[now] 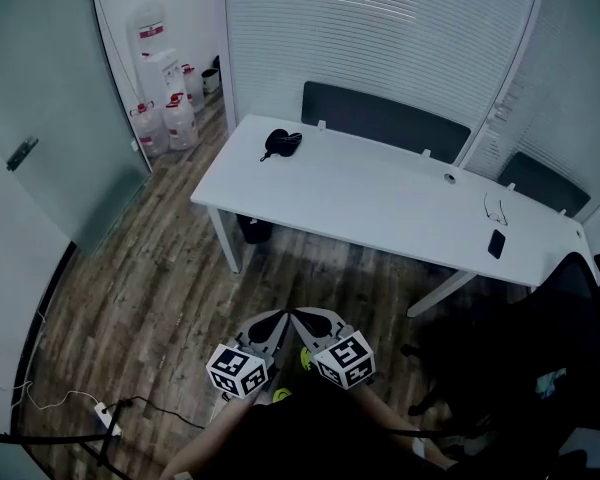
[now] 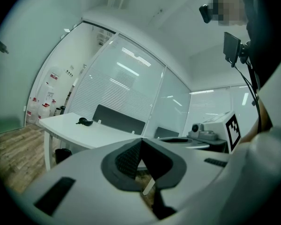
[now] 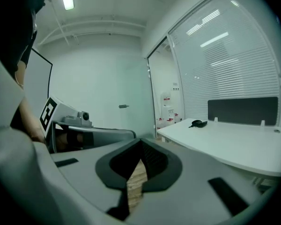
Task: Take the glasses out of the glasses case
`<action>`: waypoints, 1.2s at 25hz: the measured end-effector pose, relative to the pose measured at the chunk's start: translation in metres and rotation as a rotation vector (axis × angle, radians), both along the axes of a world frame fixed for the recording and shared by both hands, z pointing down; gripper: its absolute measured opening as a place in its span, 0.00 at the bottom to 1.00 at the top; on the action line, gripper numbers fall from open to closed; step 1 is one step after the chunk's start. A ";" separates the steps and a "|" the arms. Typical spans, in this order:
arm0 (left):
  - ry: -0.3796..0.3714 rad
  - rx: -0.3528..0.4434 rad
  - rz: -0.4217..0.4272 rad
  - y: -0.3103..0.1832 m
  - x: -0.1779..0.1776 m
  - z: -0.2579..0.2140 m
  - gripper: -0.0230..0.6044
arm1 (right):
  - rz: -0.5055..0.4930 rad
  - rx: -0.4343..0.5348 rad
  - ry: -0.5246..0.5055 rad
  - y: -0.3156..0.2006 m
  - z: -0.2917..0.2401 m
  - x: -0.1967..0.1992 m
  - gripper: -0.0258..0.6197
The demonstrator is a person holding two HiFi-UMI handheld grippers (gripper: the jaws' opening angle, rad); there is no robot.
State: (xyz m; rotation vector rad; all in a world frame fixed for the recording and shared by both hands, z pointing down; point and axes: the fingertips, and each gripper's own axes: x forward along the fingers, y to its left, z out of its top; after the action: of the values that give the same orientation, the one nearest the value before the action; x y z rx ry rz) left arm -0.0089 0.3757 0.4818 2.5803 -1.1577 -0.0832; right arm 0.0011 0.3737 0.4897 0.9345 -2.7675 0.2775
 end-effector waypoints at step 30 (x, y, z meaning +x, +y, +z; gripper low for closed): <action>-0.018 -0.051 -0.055 -0.112 0.007 0.011 0.05 | -0.033 -0.156 0.008 -0.132 0.031 -0.003 0.07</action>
State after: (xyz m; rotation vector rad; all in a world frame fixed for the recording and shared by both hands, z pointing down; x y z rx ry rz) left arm -0.0019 0.2633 0.4929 2.5103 -1.2214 -0.0427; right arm -0.0017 0.2420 0.5211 0.8483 -2.7052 0.4750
